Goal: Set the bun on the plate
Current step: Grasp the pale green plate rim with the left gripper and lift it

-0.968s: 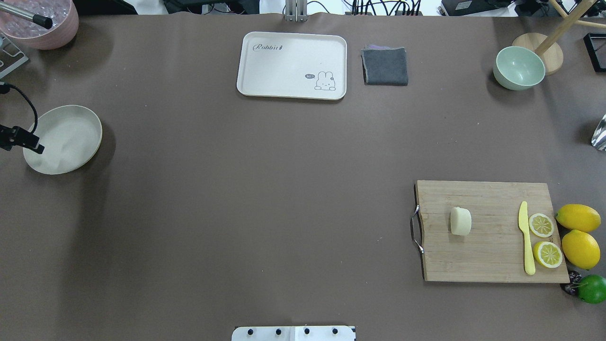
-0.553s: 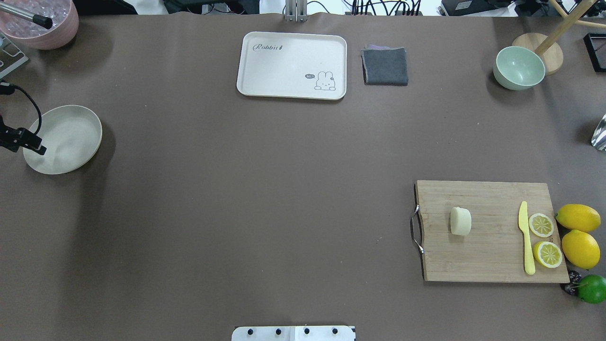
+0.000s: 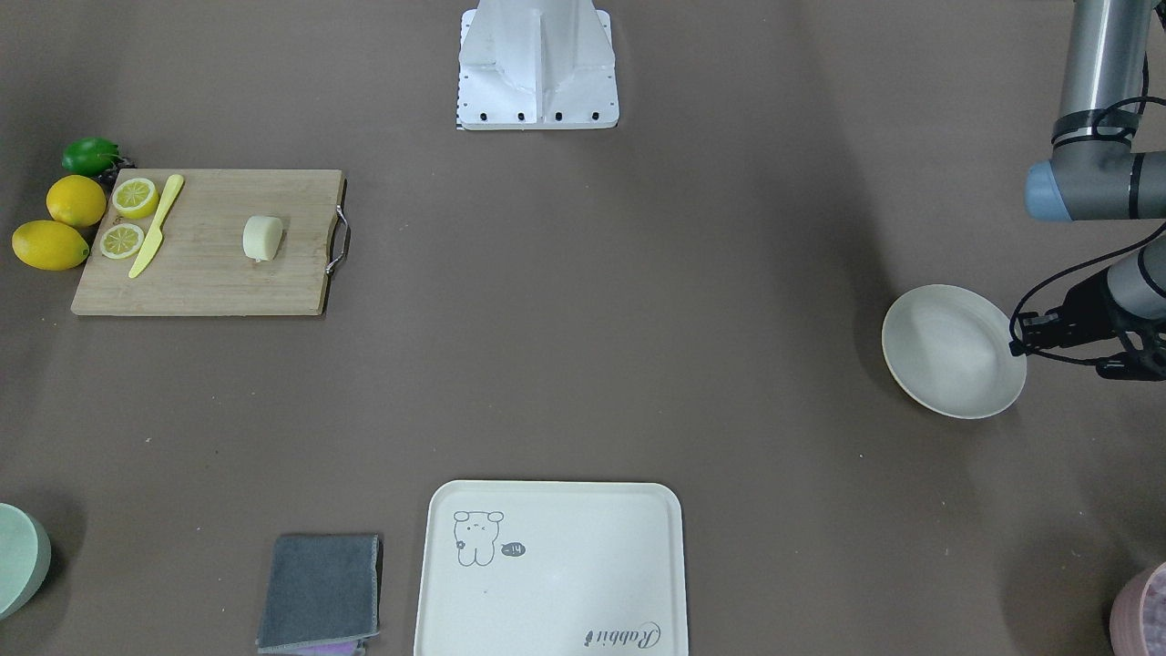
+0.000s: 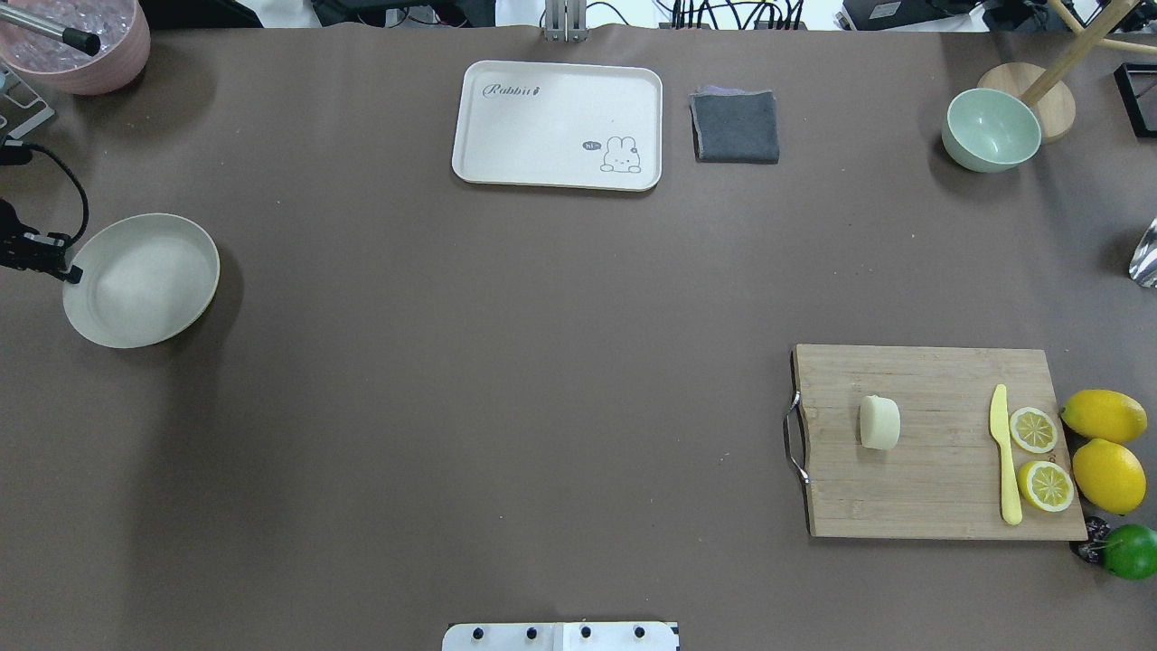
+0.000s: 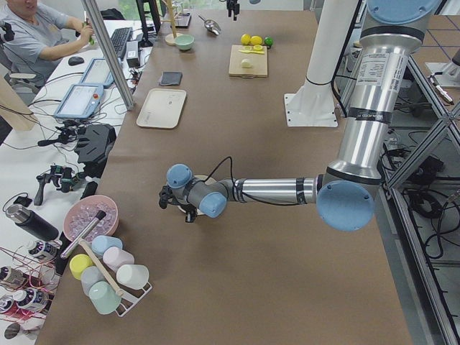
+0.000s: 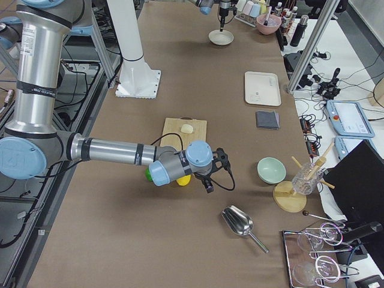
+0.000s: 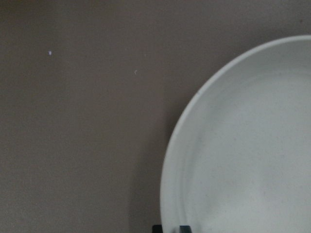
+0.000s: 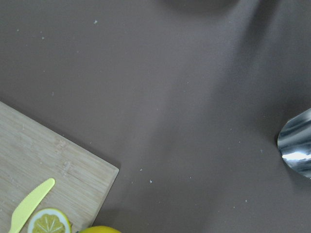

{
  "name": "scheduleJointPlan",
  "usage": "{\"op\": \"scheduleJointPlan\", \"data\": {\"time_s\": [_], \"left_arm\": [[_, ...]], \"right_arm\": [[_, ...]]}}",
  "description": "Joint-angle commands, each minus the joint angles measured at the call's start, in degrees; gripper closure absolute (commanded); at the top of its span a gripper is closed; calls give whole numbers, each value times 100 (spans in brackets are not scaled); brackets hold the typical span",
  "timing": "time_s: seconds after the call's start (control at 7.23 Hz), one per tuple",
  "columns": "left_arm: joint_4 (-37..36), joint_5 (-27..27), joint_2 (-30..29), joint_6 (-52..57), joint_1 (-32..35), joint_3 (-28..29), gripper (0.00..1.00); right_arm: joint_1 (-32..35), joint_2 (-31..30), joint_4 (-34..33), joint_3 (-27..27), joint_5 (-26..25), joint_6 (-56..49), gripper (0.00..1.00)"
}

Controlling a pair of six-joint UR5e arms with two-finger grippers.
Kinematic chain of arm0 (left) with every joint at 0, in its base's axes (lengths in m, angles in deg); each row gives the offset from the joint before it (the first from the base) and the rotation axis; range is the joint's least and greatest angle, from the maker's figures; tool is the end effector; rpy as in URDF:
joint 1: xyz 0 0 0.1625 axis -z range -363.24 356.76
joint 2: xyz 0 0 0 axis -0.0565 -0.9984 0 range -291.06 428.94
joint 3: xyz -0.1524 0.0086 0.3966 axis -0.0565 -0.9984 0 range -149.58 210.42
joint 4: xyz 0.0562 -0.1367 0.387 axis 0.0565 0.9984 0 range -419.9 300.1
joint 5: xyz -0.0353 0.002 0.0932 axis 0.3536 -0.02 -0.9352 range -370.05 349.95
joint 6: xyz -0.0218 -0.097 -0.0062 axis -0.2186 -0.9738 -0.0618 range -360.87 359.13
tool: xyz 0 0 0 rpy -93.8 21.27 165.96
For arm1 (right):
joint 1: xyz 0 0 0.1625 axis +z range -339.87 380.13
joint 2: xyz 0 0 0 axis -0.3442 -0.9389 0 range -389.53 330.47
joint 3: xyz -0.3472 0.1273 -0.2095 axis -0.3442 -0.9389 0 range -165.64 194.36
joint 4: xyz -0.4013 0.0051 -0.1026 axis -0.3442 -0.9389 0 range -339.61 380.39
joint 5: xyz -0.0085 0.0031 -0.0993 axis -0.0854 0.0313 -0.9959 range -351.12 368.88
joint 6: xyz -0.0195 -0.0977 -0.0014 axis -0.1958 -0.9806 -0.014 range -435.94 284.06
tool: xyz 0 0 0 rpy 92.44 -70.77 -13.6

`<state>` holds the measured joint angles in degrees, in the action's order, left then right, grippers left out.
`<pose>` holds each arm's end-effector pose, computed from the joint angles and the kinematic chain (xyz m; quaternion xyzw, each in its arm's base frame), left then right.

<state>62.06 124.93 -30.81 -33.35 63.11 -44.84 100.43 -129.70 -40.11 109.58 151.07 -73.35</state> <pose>0.1765 -0.5598 0.6330 0.0151 0.4297 0.0197 0.9026 -0.0189 -0.4348 0.6288 0.1438 -0.4478 -0.1478 0.8700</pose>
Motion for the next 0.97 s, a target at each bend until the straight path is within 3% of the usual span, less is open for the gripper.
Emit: {"op": "scheduleJointPlan", "data": {"time_s": [0.0,0.28,0.41,0.55,0.83], "left_arm": [[-14,194,-88,-1537,2,-1064,100],[-23,29,-264,-3467,-907,-1989,100],[-23,-529,-638,-4154,-1505,-2158,100],[-31,-1091,-1025,-4952,-2233,-2142,100],[-730,-2103,-1904,-5645,-3212,-2098,100]], "right_arm": [[-398,164,-14,704,-35,1509,2],[-1276,304,-14,1346,-95,2879,2],[-1680,479,-14,1463,-226,3635,6],[-2224,594,-14,1699,-524,4278,6],[-3578,551,-23,1930,-1769,4907,10]]}}
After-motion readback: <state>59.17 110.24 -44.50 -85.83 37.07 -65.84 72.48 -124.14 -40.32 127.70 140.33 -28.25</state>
